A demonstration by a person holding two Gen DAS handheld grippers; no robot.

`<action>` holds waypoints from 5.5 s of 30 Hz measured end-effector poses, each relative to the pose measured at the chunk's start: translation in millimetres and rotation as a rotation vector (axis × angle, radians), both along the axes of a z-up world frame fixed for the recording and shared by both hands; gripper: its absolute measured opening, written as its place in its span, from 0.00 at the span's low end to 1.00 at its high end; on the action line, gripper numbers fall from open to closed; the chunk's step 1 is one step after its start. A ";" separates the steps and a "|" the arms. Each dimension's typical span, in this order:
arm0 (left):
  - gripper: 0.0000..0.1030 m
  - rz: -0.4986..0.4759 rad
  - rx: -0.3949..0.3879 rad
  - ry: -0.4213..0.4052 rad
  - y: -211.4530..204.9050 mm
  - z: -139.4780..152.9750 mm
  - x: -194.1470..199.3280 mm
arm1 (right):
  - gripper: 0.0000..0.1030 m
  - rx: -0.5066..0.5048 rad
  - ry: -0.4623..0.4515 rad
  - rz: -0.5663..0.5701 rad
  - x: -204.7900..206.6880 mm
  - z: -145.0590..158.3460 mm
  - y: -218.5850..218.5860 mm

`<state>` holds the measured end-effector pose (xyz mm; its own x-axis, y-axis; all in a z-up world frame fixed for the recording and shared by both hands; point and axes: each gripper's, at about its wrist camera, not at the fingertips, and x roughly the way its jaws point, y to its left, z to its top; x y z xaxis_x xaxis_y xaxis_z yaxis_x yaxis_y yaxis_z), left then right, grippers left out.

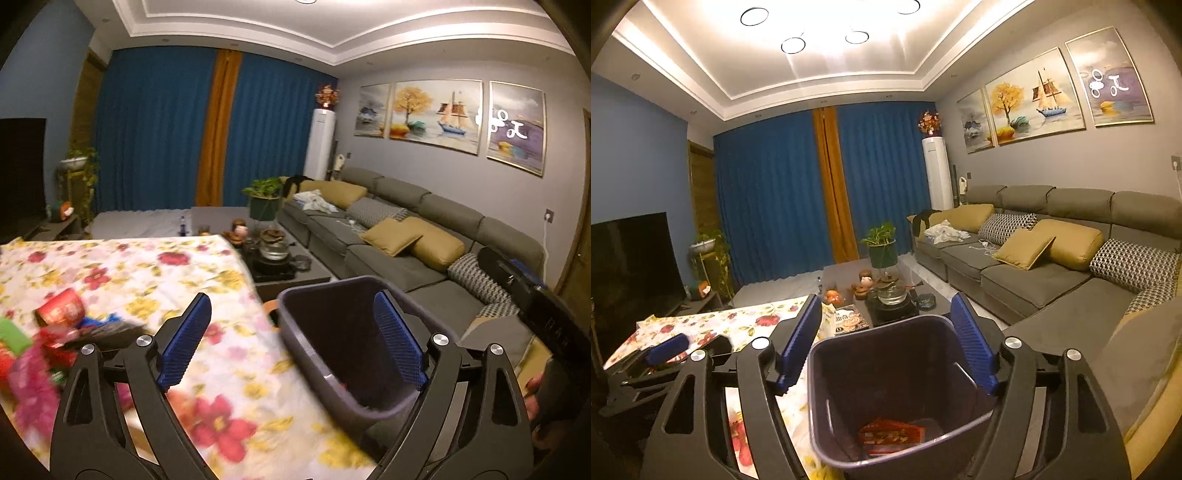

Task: Collect trash
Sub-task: 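Open both tools to drop the snack bag and black bag into the bin, then grasp the pink plastic bag with the left tool while the right tool grasps the black bag, then carry the pink bag and black bag with both tools over the grey bin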

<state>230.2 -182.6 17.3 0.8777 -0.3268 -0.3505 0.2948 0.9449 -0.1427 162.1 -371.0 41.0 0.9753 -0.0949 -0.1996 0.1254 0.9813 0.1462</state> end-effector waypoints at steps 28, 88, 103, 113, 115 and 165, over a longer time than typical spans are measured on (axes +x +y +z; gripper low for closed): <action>0.85 0.422 0.016 0.037 229.3 -36.8 -103.8 | 0.73 -0.029 0.105 0.285 -23.6 -49.6 185.3; 0.01 0.301 -0.057 0.127 251.4 -51.5 -60.2 | 0.61 -0.046 0.185 0.450 17.2 -69.1 238.6; 0.01 0.343 -0.092 0.081 270.7 -36.7 -75.6 | 0.52 -0.122 0.326 0.547 57.8 -91.1 284.8; 0.01 0.326 -0.088 0.097 268.7 -41.8 -70.7 | 0.22 -0.168 0.384 0.570 65.5 -102.4 297.8; 0.01 0.325 -0.087 0.098 268.7 -42.5 -70.0 | 0.13 -0.184 0.388 0.576 66.9 -104.3 300.5; 0.01 0.063 0.016 -0.062 119.7 23.3 -67.7 | 0.06 -0.050 0.049 0.313 -25.2 -7.0 133.3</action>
